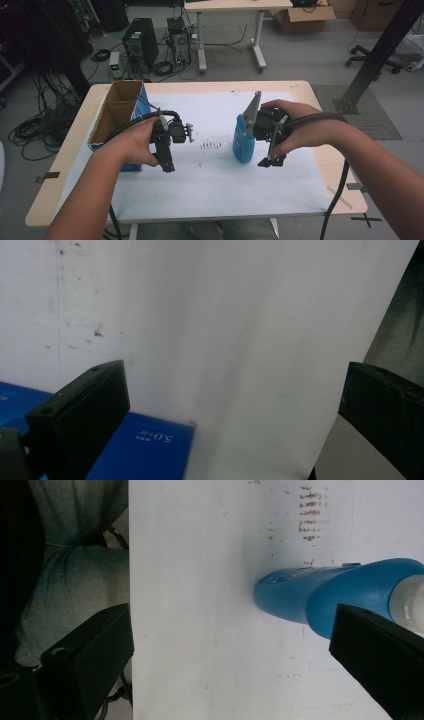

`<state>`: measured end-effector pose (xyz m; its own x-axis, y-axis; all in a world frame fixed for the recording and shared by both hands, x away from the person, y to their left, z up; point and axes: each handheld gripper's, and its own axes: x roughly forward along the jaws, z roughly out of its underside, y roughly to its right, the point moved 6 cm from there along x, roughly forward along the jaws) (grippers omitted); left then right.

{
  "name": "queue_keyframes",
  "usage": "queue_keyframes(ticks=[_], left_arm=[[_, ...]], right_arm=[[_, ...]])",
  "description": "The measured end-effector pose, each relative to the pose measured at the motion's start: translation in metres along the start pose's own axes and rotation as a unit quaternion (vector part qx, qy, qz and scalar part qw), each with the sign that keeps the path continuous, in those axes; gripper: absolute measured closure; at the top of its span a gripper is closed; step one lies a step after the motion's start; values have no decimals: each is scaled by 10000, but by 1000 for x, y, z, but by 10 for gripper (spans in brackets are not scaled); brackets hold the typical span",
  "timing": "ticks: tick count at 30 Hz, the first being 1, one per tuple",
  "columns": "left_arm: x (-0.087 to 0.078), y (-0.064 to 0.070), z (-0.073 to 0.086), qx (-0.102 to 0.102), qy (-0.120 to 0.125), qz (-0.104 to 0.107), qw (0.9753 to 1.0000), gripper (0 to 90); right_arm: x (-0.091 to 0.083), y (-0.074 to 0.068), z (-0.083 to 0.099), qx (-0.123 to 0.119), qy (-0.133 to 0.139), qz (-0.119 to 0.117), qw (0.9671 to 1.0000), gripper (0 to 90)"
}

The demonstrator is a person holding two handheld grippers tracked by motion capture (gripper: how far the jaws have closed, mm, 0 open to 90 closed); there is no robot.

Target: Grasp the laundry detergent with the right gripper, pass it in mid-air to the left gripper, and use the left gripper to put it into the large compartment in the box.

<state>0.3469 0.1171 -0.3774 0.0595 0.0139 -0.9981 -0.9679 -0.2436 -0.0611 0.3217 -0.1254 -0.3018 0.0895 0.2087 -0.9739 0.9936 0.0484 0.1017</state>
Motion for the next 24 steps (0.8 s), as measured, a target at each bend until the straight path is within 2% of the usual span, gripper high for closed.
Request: queue_keyframes(ticks=[17, 24], left_arm=[[2, 0, 2, 41, -2, 11, 10000, 2], [-1, 2, 4, 61, 4, -29, 10000, 2]], right_arm=[[7, 4, 3, 166, 34, 41, 9998, 43], [11, 1, 12, 407, 178, 108, 9990, 44]])
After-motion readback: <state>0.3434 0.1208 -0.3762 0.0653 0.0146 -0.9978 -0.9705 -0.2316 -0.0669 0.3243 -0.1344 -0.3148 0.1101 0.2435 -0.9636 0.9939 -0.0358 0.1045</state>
